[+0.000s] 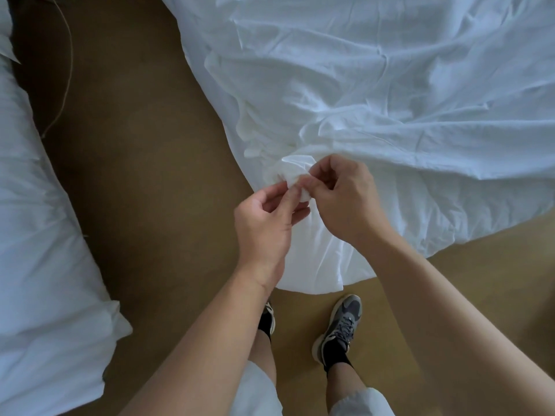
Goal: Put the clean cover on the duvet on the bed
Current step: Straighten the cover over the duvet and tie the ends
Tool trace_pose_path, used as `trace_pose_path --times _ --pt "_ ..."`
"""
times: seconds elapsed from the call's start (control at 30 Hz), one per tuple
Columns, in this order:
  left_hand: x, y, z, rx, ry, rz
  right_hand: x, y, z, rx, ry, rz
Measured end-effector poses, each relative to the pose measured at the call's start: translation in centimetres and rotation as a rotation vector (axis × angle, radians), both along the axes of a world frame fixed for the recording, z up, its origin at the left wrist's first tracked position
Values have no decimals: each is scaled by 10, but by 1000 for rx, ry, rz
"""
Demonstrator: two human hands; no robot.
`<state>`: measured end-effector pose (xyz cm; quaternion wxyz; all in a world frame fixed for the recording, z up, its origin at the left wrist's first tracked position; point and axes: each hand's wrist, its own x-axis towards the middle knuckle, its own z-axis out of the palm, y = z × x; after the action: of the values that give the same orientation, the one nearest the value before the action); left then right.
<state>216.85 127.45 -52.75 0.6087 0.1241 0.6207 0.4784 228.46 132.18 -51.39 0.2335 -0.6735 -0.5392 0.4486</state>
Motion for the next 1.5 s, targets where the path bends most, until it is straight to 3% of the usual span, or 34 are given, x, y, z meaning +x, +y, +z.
trace_pose_path --times 0.17,0.37,0.47,0.53,0.7,0.87,1.0,1.2,1.3,1.4,1.5 --pt "-15 4 -5 32 41 -91 5 3 5 -119 127 17" --pt "-22 4 -7 106 -186 -76 10 1 5 -376 475 -100" --pt "-32 1 -10 158 -312 -71 14 6 1 -434 586 -323" --pt "-40 -1 -14 160 -199 -121 23 8 -2 -384 563 -364" --pt "-52 28 -16 133 137 -389 22 -2 -2 -299 439 -45" --pt "-47 84 -12 152 82 -802 22 3 5 -193 475 -24" --pt "-44 103 -12 50 49 -1069 26 -1 0 -136 329 -105" --pt "-22 88 -15 30 207 -1188 32 -32 -27 -106 244 -340" --pt "-7 71 -21 41 287 -1297 29 -55 -53 -104 72 -442" --pt "1 53 -36 17 428 -1313 18 -94 -87 -165 -41 -713" --pt "0 35 -48 -21 504 -1319 -11 -148 -130 -405 23 -1071"
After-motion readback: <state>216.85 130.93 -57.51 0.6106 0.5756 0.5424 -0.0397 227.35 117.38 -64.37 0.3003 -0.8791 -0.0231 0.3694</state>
